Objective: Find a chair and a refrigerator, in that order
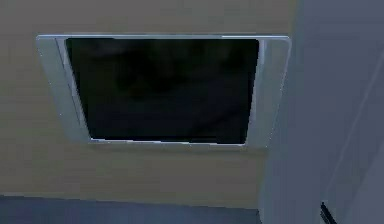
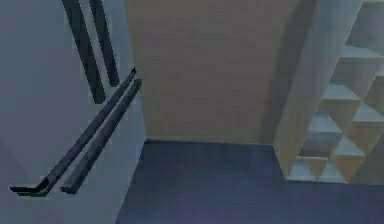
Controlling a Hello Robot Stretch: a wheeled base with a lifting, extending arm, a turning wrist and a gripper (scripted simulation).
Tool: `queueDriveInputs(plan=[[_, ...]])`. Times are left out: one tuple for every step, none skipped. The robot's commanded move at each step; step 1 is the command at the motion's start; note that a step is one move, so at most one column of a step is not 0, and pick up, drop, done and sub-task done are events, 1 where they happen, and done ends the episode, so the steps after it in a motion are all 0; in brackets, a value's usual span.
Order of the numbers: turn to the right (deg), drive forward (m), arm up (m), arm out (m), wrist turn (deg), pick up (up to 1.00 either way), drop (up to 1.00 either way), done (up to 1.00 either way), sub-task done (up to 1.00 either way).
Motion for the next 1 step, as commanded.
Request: queueDriveInputs(plan=[[45.0,0.00,0.00,0.00,0.0,0.00,0.00,0.00,0.00]])
